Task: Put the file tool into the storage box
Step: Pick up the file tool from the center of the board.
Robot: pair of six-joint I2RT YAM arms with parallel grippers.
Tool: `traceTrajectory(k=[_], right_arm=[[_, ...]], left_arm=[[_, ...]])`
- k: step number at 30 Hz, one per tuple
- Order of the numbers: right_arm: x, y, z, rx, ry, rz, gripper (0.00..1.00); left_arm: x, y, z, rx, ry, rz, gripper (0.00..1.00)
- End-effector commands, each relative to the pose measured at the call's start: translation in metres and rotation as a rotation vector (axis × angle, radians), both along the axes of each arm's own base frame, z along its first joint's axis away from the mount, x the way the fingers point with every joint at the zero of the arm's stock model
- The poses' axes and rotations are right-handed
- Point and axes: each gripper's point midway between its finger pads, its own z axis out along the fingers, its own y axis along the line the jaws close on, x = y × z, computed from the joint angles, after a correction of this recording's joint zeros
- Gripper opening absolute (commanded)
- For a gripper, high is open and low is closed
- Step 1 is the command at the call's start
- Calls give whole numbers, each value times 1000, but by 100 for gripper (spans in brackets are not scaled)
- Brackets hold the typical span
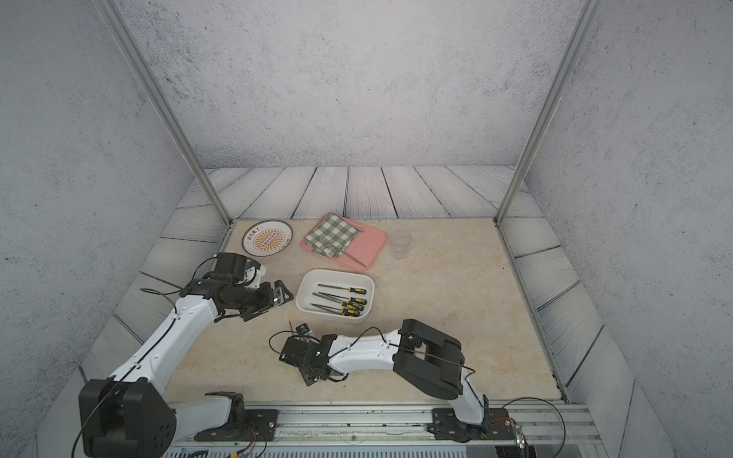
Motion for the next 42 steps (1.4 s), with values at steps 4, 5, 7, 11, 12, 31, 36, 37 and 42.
traceTrajectory(k=[4, 5, 7, 11, 12, 31, 36, 37, 42], right_arm=[[8, -20, -7, -102, -57, -17, 52], [7, -21, -7, -103, -58, -13, 51], [6, -20, -8, -98, -52, -3, 50], [2, -14, -12, -86, -35, 12, 48], [1, -13, -13, -81, -31, 18, 47], [9, -29, 23, -114, -178, 135, 13], [12, -40, 54, -112, -254, 219, 13], [12, -41, 61, -111, -268, 241, 13], [22, -49, 100, -85, -362, 312, 13]], left_arm=[[2, -1, 8, -23, -31, 3, 99], [2, -1, 9, -27, -34, 3, 98], [2, -1, 9, -27, -36, 3, 98], [2, -2, 10, -32, -36, 3, 98], [1, -2, 10, -33, -37, 2, 98], [0, 17, 31, 54, -148, 63, 98], [-1, 27, 43, 84, -230, 113, 99], [-1, 28, 44, 88, -239, 117, 99], [-1, 27, 43, 84, -231, 114, 99]])
